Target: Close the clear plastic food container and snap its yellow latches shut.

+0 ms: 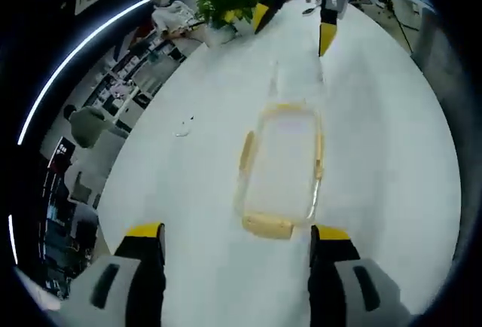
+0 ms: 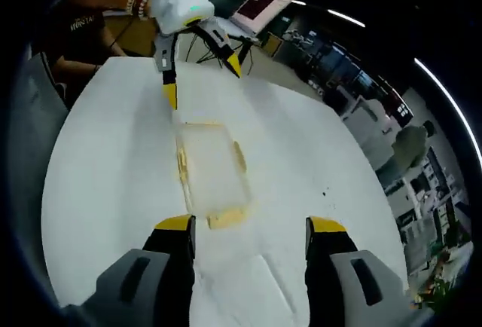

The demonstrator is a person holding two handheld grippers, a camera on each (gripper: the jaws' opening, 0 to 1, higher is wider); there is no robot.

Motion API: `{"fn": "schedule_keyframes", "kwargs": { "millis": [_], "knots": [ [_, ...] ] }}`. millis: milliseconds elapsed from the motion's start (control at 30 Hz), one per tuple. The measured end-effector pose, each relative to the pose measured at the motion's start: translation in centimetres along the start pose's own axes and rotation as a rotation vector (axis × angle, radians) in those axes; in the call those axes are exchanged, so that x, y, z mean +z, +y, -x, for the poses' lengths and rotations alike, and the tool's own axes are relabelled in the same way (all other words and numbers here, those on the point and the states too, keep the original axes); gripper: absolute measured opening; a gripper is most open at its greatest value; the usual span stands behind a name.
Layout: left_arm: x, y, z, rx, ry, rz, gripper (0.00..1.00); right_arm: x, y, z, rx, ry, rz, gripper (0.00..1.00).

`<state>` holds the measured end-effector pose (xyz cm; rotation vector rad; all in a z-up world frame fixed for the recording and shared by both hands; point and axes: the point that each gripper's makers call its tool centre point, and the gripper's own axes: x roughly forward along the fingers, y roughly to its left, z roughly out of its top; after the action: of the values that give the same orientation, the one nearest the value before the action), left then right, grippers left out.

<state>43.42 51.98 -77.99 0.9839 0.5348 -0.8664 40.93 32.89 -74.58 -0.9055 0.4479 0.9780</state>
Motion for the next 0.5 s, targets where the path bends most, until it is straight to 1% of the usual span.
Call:
{"fn": "schedule_keyframes", "kwargs": {
  "millis": [33, 100, 133, 167, 233, 267, 300, 367, 433, 467, 500],
  "knots": [
    [-0.3, 0.0, -0.4, -0.013, 0.009, -0.014, 0.75, 0.2, 0.0, -0.5, 0.009, 0.0, 0.014, 0.56],
    [-0.8, -0.3, -1.2, -0.062, 0.031, -0.055, 0.75, 0.2, 0.1, -1.5, 0.042, 0.014, 0.036, 0.55],
    [-0.6, -0.5, -1.5, -0.087, 0.026, -0.054, 0.75, -0.1, 0.1, -2.2, 0.057, 0.032, 0.058, 0.55],
    [-0.5, -0.3, -1.7, -0.086, 0.022, -0.046, 0.75, -0.4, 0.2, -2.7, 0.07, 0.049, 0.072, 0.55],
    [-0.5, -0.3, -2.3, -0.112, 0.017, -0.052, 0.75, -0.9, 0.6, -3.8, 0.104, 0.065, 0.091, 0.54],
    [-0.6, -0.3, -2.5, -0.124, 0.021, -0.055, 0.74, -1.1, 0.7, -4.2, 0.119, 0.073, 0.091, 0.54],
    [-0.9, -0.7, -2.9, -0.162, 0.032, -0.062, 0.74, -1.4, 1.0, -4.8, 0.149, 0.082, 0.099, 0.54],
    [-1.3, -1.3, -3.4, -0.212, 0.044, -0.077, 0.73, -2.0, 1.1, -5.8, 0.184, 0.109, 0.117, 0.53],
    [-1.7, -1.5, -4.0, -0.241, 0.065, -0.096, 0.72, -2.9, 1.2, -6.6, 0.224, 0.149, 0.152, 0.52],
    [-1.7, -1.6, -4.2, -0.252, 0.071, -0.091, 0.72, -3.1, 1.3, -6.8, 0.238, 0.159, 0.16, 0.51],
    [-1.5, -1.9, -4.3, -0.273, 0.07, -0.104, 0.73, -3.6, 1.5, -7.2, 0.273, 0.183, 0.184, 0.5]
  ]
}}
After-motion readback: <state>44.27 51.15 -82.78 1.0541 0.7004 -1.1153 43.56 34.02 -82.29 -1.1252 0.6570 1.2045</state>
